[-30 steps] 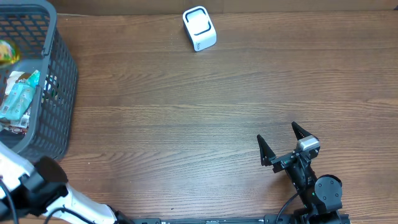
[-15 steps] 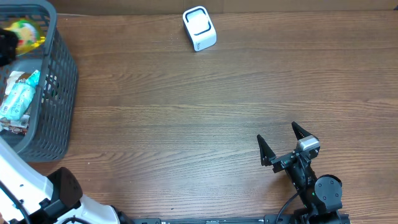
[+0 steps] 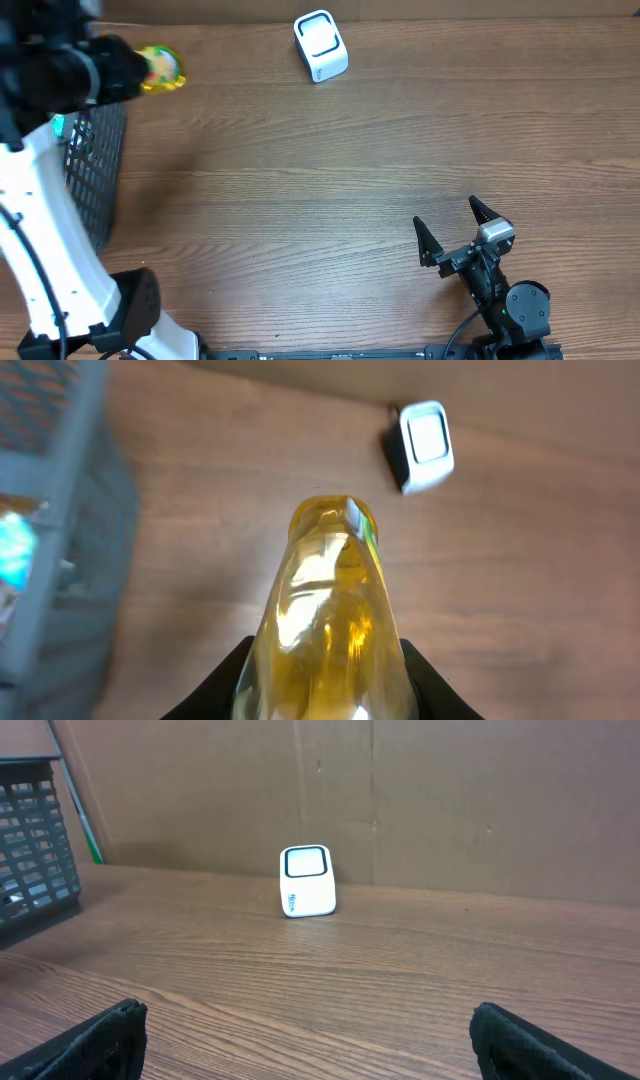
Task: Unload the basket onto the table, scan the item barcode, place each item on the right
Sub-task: 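Carry the Vim bottle to the scanner and hold it beneath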
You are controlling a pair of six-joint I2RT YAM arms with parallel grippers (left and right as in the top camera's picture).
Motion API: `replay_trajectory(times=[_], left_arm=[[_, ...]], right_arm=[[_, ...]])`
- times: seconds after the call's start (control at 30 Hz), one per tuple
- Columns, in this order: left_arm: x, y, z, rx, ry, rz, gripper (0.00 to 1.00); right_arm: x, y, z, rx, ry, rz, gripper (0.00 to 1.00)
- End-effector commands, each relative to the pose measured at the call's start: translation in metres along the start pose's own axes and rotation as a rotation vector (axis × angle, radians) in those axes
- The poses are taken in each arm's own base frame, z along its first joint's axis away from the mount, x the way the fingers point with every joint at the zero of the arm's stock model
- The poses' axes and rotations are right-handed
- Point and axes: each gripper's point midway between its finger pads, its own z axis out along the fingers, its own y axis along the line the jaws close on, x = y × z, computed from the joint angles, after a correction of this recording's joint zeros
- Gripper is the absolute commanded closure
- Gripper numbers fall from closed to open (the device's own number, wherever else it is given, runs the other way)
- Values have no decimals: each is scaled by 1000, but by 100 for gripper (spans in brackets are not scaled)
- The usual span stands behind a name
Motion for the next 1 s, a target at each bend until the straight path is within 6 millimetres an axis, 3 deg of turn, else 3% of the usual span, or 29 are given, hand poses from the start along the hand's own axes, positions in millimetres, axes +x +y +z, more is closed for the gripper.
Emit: replay_trajectory(times=[0.0,0.3,0.53,0.73,0.97], left_arm=[[7,-21,11,-68,14,-123,96],[62,-119,88,-14,197,20,94],[129,-182,169,23,338,102,96],[180,-207,223,-27,412,209,96],[225,-216,264,-84,494,284,96]], right_arm=[[3,-1,0,4,2,3,0],[3,-1,0,4,2,3,0],[3,-1,0,5,2,3,0],[3,-1,0,4,2,3,0],[3,-1,0,5,2,3,0]])
